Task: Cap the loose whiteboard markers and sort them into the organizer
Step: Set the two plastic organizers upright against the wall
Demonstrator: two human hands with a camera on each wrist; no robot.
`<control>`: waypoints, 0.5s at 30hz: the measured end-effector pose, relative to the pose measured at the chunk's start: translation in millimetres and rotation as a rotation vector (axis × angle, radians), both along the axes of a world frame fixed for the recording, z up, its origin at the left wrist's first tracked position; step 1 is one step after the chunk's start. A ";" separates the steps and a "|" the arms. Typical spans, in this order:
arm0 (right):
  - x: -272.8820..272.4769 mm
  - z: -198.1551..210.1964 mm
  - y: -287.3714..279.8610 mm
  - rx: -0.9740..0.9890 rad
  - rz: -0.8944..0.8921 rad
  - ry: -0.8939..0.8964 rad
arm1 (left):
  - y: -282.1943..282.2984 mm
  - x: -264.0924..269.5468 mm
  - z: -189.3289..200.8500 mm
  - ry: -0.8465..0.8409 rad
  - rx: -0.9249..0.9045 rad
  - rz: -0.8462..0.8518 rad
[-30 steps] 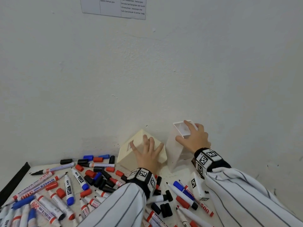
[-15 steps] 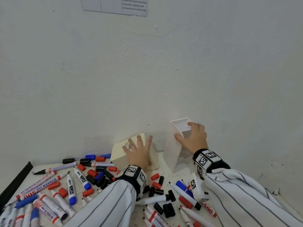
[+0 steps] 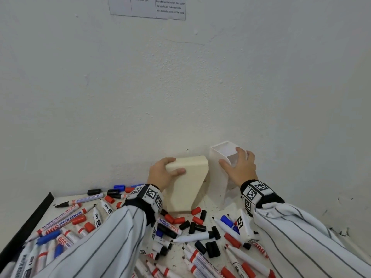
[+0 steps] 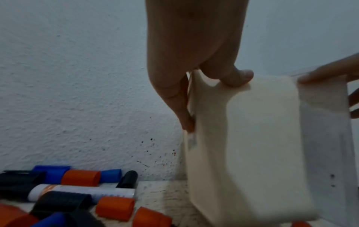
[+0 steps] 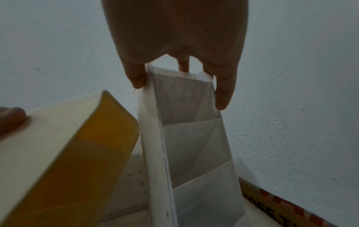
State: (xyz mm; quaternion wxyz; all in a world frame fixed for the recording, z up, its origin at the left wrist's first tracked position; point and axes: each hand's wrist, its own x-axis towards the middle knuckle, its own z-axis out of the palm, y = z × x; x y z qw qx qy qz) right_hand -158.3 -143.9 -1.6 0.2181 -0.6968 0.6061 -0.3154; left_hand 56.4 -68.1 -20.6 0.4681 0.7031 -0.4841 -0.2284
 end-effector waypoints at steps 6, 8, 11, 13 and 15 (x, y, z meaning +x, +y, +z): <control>1.0 -3.1 -0.2 -0.004 -0.004 -0.030 | -3.9 10.5 -9.3 0.048 0.001 0.006; 1.5 -3.3 0.4 -0.007 -0.013 -0.038 | -4.2 6.4 -10.9 -0.113 0.013 0.046; 3.0 -1.8 2.4 -0.001 -0.030 -0.036 | -0.6 -13.0 -8.1 -0.555 0.016 0.140; 3.3 -1.9 4.4 0.001 -0.026 -0.031 | 0.3 -29.0 -10.4 -0.707 -0.012 0.091; 4.0 -3.7 6.3 -0.009 -0.013 -0.015 | -1.6 -44.8 -16.5 -0.709 0.020 0.078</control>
